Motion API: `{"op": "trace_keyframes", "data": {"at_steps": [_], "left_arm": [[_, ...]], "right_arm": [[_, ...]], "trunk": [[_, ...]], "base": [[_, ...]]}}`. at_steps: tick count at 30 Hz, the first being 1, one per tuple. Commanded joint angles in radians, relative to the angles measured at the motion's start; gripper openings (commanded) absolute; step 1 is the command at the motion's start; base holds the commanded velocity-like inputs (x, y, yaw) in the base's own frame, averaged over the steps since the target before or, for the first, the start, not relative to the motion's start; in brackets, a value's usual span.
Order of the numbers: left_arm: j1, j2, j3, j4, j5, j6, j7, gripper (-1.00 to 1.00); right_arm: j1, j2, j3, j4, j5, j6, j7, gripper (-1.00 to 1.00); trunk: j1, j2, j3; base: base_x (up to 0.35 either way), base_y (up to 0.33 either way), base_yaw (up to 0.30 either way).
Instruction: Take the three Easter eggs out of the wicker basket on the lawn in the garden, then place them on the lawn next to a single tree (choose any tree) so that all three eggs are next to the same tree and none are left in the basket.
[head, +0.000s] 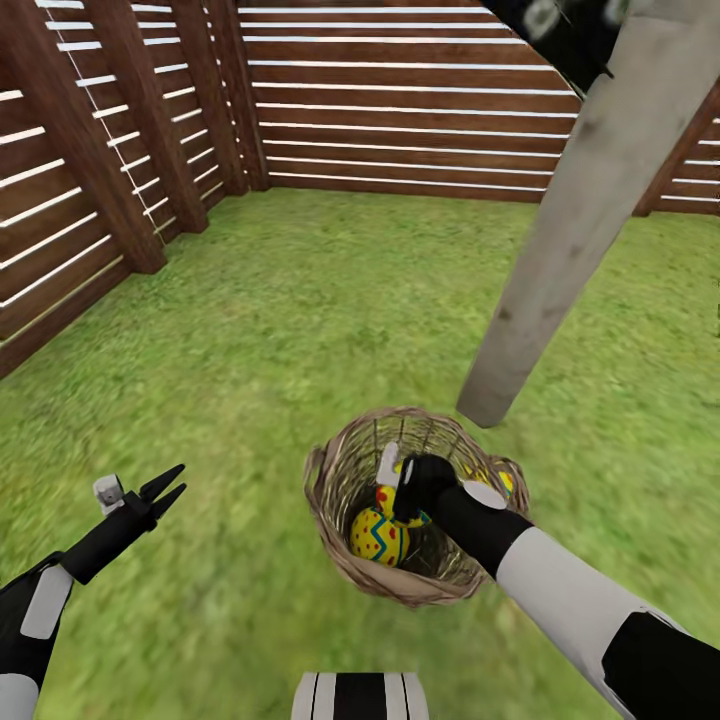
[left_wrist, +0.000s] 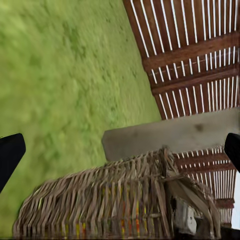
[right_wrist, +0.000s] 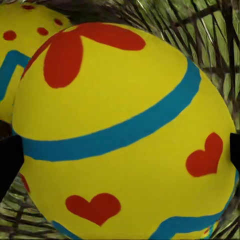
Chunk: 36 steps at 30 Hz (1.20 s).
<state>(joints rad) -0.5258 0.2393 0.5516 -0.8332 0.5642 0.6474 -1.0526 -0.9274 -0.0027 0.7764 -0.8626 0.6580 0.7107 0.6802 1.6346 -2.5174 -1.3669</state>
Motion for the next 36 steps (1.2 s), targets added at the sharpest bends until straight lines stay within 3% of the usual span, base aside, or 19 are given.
{"op": "trace_keyframes", "data": {"at_steps": [1,4,6,11,14,15,16,18,21,22,25,27,34,36], "left_arm": [[0.000,0.000,0.001,0.000,0.003,0.008,-0.001,1.00],[0.000,0.000,0.001,0.000,0.003,0.008,-0.001,1.00],[0.000,0.000,0.001,0.000,0.003,0.008,-0.001,1.00],[0.000,0.000,0.001,0.002,0.003,0.008,-0.001,1.00],[0.000,0.000,0.001,0.002,0.003,0.008,-0.001,1.00],[0.000,0.000,0.001,0.002,0.003,0.008,-0.001,1.00],[0.000,0.000,0.001,0.002,0.003,0.008,-0.001,1.00],[0.000,-0.001,0.001,0.002,0.002,0.007,0.000,1.00],[0.000,-0.001,0.000,0.003,0.002,0.006,0.000,1.00],[0.000,-0.002,-0.001,0.002,0.002,0.006,0.000,1.00],[0.000,-0.009,-0.001,0.003,0.002,0.005,0.000,1.00],[0.000,-0.013,-0.001,0.003,0.002,0.005,0.000,1.00],[0.000,-0.014,0.002,0.002,0.007,-0.009,-0.001,1.00],[0.000,-0.014,0.001,0.003,0.007,-0.009,-0.001,1.00]], "right_arm": [[-0.001,-0.004,0.001,-0.032,0.008,0.003,0.037,-1.00],[-0.001,-0.006,0.001,-0.124,0.009,0.070,0.125,-1.00],[-0.001,-0.010,0.000,-0.236,0.009,0.129,0.179,-1.00],[-0.001,-0.043,-0.013,-0.395,0.009,0.199,0.189,-1.00],[-0.001,-0.077,-0.049,-0.492,0.010,0.264,0.190,-1.00],[-0.001,-0.085,-0.082,-0.528,0.010,0.269,0.191,-1.00],[-0.001,-0.088,-0.139,-0.541,0.007,0.271,0.192,-1.00],[-0.001,-0.088,-0.316,-0.558,0.001,0.272,0.233,-1.00],[-0.001,-0.089,-0.482,-0.574,0.000,0.273,0.433,-1.00],[-0.001,-0.088,-0.573,-0.578,0.000,0.273,0.526,-1.00],[-0.001,-0.085,-0.791,-0.582,-0.003,0.272,0.734,-1.00],[-0.001,-0.088,-0.824,-0.582,-0.003,0.271,0.826,-1.00],[-0.001,-0.086,-0.844,-0.582,-0.005,0.272,0.846,-1.00],[-0.001,-0.084,-0.903,-0.582,-0.012,0.272,0.846,-1.00]], "trunk": [[-0.001,0.000,0.003],[-0.002,0.001,0.015],[-0.003,0.001,0.023],[-0.006,0.002,0.042],[-0.007,0.003,0.054],[-0.007,0.003,0.057],[-0.008,0.003,0.061],[-0.009,0.004,0.069],[-0.010,0.005,0.081],[-0.011,0.005,0.084],[-0.012,0.006,0.096],[-0.013,0.006,0.104],[-0.014,0.007,0.112],[-0.014,0.007,0.112]], "base": [[-0.333,0.000,0.000],[-0.222,0.000,0.000],[-0.022,0.000,0.000],[-0.001,0.000,0.000],[0.000,0.000,0.000],[0.000,0.000,0.000],[0.000,0.000,0.000],[0.000,0.000,0.000],[0.000,0.000,0.000],[0.000,0.000,0.000],[0.000,0.000,0.000],[0.000,0.000,0.000],[-0.048,0.000,0.000],[-0.312,0.000,0.000]]}}
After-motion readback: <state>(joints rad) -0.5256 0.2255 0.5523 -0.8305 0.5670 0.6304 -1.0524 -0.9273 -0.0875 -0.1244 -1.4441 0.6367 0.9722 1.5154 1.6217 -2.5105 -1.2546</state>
